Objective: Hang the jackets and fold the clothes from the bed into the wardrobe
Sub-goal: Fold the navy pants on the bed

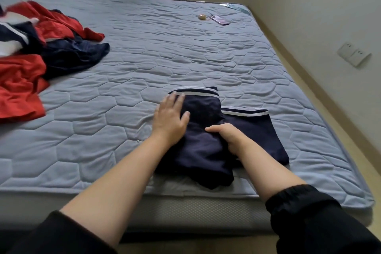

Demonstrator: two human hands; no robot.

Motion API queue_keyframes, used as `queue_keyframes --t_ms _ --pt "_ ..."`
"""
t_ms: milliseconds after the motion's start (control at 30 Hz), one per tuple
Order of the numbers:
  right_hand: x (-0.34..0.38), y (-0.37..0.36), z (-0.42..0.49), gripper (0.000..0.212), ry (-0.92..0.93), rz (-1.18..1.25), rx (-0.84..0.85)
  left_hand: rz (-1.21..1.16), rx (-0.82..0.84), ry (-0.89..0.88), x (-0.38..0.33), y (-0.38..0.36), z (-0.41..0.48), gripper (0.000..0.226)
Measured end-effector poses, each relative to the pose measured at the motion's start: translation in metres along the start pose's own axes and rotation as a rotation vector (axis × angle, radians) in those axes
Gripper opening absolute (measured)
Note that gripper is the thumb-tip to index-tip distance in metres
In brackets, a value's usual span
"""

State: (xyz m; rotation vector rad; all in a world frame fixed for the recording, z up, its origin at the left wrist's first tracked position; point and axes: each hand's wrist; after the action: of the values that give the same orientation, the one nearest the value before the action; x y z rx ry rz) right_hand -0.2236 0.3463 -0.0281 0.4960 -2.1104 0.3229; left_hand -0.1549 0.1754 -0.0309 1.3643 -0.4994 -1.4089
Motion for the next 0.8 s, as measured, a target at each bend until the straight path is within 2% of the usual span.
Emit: queue_keyframes --t_ms 100,233,333,433,467,533,633,700,733,800 --pt "0.006 0.01 0.004 0.022 -0.075 -0.037 0.06 0.178 0.192 -0.024 -0.002 -0.025 -0.012 0.067" --pt "0.025 0.018 0.017 0.01 0.036 -0.084 -0.011 0.25 0.201 -0.027 0.006 -0.043 -0.019 0.07" --pt "0.04 0.011 0.033 0.033 0.152 -0.126 -0.084 0.277 0.181 -0.028 0.007 -0.049 -0.019 0.071" --pt "0.056 -0.003 0.046 0.062 0.355 -0.38 -0.323 0.272 0.169 -0.029 0.011 -0.053 -0.021 0.071" --pt "0.062 -0.006 0.049 0.059 0.45 -0.52 -0.364 0.275 0.171 -0.029 0.012 -0.054 -0.021 0.071" --pt "0.073 -0.009 0.053 0.042 0.553 -0.771 -0.33 0.29 0.173 -0.028 0.012 -0.055 -0.02 0.071" --pt "0.084 -0.004 0.058 0.019 0.482 -1.016 -0.23 0.304 0.168 -0.035 0.012 -0.056 -0.02 0.071" --pt "0.093 0.003 0.059 0.01 0.384 -0.974 -0.111 0.308 0.163 -0.044 0.013 -0.057 -0.02 0.071" --pt "0.097 0.006 0.059 0.014 0.342 -0.888 -0.077 0.307 0.162 -0.051 0.013 -0.057 -0.021 0.07" --pt "0.098 0.01 0.065 0.014 0.348 -0.835 -0.159 0.318 0.157 -0.068 0.012 -0.057 -0.021 0.069"
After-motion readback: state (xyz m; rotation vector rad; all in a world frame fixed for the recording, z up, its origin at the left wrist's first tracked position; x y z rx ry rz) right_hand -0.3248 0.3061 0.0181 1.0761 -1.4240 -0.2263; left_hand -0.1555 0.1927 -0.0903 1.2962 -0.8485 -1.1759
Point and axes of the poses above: each hand's wrist, its own z-axis towards the middle knuckle, its own y-axis out of the back of the hand, x = y × z, and after that the axes turned 1 degree about y, right-handed
